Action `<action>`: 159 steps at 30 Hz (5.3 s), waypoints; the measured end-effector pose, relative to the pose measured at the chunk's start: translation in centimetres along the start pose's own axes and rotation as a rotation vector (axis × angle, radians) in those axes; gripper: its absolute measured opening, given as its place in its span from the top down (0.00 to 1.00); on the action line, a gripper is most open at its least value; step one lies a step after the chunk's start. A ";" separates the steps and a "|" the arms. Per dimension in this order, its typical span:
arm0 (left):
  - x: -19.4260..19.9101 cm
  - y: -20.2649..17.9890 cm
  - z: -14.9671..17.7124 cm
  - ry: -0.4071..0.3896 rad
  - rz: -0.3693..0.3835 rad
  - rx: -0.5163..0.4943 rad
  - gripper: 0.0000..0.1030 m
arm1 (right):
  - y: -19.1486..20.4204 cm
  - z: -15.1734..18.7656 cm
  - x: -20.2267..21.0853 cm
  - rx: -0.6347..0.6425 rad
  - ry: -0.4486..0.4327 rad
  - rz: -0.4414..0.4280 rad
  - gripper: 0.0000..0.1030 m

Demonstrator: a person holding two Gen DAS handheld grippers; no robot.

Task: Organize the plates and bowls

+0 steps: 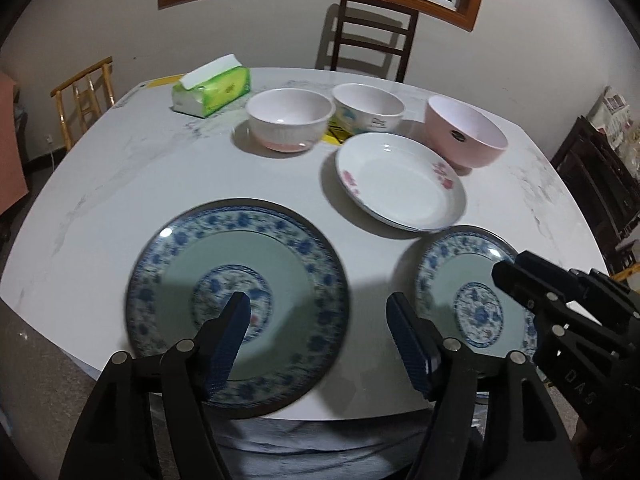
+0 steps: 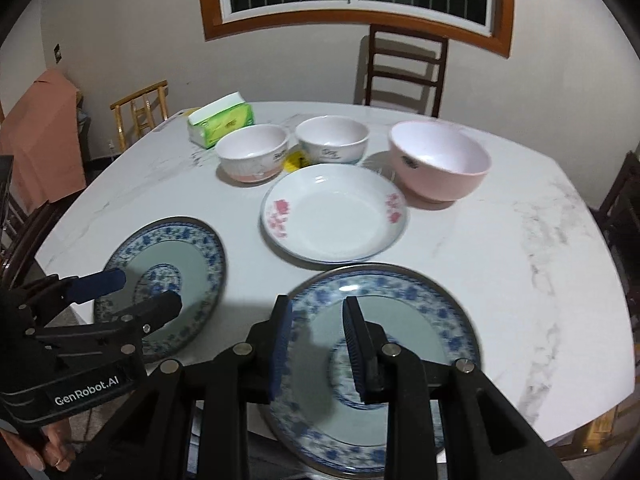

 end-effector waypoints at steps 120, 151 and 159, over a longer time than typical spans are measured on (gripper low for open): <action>-3.9 -6.6 5.3 0.243 0.260 0.071 0.82 | -12.2 8.6 -1.6 -0.427 0.230 -0.245 0.85; 0.3 13.4 -0.4 0.088 0.014 0.216 0.82 | 7.8 0.4 -8.2 -0.310 0.266 -0.430 0.85; -1.5 16.4 1.2 0.127 -0.006 0.263 0.82 | 9.9 1.6 -10.1 -0.304 0.321 -0.419 0.85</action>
Point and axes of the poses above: each gripper's, at about its wrist camera, not at the fingertips, and x roughly against the way its jaws point, y to its left, z to its underside, the point moved 9 cm from there along -x, roughly the way its jaws point, and after that the axes turned 13 degrees about -y, right-handed, at the moved point
